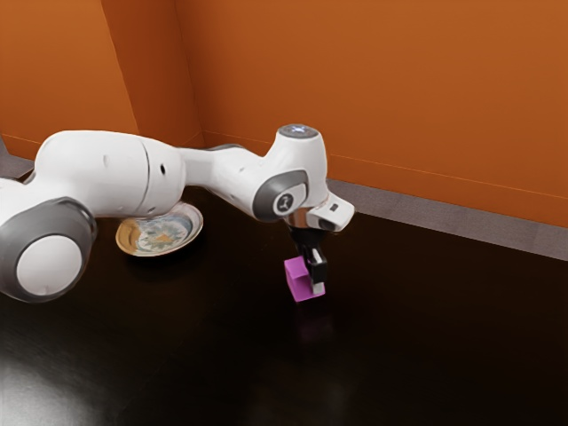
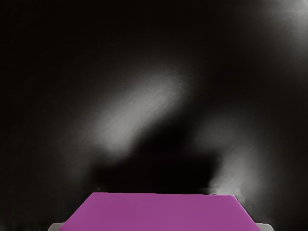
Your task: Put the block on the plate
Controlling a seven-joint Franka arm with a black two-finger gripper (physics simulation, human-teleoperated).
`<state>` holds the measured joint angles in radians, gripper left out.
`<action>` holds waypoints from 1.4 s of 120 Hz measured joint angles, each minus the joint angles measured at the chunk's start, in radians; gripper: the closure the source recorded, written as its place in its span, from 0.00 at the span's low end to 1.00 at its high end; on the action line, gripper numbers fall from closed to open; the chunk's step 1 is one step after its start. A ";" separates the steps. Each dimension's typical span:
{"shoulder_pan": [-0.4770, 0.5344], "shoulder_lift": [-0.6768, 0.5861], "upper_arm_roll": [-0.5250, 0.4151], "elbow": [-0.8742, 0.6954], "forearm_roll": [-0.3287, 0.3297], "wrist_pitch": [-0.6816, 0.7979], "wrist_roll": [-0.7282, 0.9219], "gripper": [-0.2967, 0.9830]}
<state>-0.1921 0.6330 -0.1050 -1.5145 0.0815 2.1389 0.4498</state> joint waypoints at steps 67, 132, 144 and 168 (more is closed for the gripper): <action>0.229 -0.138 0.239 0.103 -0.067 -0.307 -0.001 0.49; 0.421 0.095 0.227 0.273 -0.070 -0.209 0.001 0.48; 0.422 0.113 0.227 0.269 -0.072 -0.177 0.001 0.48; 0.421 0.118 0.228 0.265 -0.080 -0.148 0.004 0.34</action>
<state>0.2294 0.7505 0.1227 -1.2500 0.0016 1.9909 0.4538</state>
